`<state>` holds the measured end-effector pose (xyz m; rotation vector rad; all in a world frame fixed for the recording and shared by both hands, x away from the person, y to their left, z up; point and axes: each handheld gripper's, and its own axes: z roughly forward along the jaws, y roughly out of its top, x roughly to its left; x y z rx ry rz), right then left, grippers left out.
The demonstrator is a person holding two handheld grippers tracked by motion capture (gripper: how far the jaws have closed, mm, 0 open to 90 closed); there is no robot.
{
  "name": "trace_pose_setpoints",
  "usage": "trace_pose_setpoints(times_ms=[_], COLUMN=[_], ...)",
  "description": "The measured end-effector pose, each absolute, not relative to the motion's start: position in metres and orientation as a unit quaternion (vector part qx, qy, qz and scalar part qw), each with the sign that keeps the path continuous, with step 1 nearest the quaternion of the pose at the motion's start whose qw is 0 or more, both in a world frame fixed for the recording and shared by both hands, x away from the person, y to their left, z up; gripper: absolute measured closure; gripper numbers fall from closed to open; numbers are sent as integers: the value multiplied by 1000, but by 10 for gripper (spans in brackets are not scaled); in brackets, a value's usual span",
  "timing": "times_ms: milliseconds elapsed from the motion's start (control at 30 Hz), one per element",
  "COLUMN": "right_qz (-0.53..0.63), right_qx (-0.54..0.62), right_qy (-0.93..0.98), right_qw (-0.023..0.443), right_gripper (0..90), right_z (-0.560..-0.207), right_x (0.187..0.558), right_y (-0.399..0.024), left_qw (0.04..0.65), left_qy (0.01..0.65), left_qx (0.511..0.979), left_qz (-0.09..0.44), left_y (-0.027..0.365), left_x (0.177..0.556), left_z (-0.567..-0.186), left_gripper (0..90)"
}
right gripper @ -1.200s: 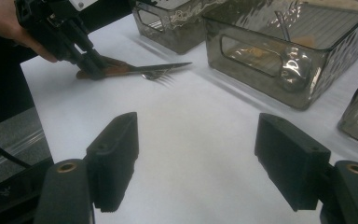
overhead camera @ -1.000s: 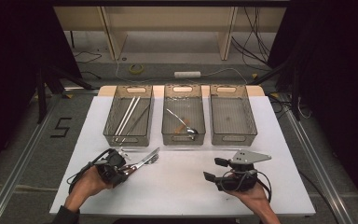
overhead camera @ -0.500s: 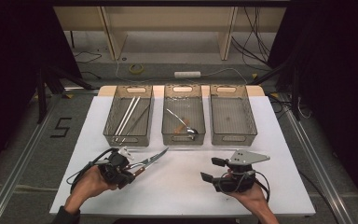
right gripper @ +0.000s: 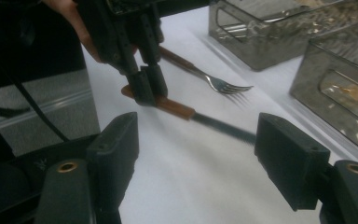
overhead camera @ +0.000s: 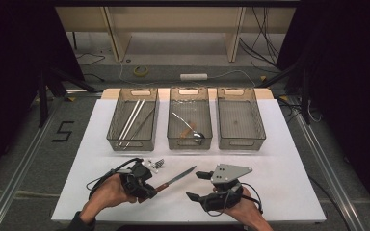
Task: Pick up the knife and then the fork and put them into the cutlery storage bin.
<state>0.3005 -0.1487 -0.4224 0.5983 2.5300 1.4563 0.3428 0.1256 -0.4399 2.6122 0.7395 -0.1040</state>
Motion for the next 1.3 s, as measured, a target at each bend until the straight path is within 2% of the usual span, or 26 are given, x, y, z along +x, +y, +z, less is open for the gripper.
trace_pose_setpoints(times_ms=[300, 700, 933, 1300], right_qz=[446, 381, 340, 305], right_qx=[154, 86, 47, 0], right_qy=[876, 907, 920, 927], right_qw=[97, 155, 189, 220], right_gripper=[319, 369, 421, 557], right_z=[-432, -445, -452, -460], right_x=[298, 292, 288, 283], right_y=[-123, -110, -102, -93], left_qw=[210, 199, 198, 192], left_qy=[234, 205, 195, 186], left_qx=[948, 956, 957, 960], left_qz=[-52, -69, -79, -87], left_y=[102, 76, 70, 67], left_x=[342, 340, 339, 337], left_z=[-434, -429, -424, -424], left_gripper=[751, 751, 751, 750])
